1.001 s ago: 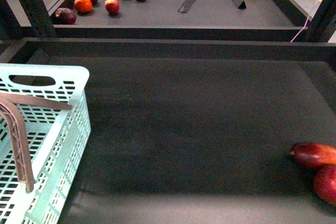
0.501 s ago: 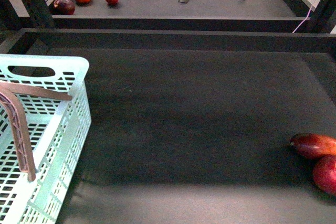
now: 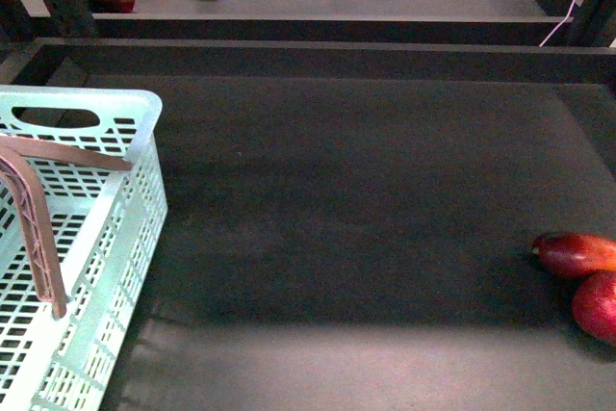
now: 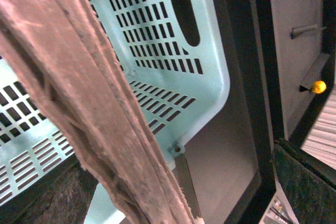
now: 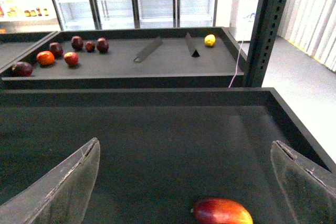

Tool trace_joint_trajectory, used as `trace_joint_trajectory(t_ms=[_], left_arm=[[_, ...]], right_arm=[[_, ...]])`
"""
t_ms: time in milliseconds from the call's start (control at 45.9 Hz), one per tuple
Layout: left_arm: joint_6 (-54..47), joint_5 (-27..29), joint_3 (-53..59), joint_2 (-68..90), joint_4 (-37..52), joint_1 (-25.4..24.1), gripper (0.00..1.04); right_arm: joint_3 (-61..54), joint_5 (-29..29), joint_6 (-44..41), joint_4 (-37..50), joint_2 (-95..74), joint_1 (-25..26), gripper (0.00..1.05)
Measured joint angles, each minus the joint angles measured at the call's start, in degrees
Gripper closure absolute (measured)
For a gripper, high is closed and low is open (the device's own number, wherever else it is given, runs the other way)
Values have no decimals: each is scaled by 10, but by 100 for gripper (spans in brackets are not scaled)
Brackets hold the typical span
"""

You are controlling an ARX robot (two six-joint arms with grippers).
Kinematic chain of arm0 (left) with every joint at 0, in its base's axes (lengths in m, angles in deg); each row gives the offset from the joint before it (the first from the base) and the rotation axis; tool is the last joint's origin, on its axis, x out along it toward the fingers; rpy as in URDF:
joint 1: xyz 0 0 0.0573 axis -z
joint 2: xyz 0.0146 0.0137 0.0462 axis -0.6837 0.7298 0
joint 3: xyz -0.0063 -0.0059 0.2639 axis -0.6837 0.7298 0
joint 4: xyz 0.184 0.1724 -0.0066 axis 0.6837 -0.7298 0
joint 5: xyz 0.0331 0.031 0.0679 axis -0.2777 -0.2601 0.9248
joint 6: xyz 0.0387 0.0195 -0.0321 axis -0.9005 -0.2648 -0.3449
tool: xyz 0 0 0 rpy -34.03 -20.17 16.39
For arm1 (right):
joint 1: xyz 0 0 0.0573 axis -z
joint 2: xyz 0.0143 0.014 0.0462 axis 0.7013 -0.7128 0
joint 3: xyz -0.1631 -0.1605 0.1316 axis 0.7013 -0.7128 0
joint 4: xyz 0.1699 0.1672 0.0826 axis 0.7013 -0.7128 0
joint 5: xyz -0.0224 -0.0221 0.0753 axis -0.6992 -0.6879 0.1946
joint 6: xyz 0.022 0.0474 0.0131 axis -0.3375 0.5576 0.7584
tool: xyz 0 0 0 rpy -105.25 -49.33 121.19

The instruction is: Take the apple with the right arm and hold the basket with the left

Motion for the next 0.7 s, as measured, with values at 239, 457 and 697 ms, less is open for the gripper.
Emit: trace_joint_trajectory(t_ms=[239, 457, 697], left_arm=[[18, 26, -8, 21, -12, 0, 43], [43, 30, -7, 30, -10, 0, 91], [63, 23, -7, 29, -7, -1, 95]], right_arm=[[0, 0, 0, 0, 0, 0, 9], [0, 0, 0, 0, 0, 0, 9], [0, 0, 0, 0, 0, 0, 9]])
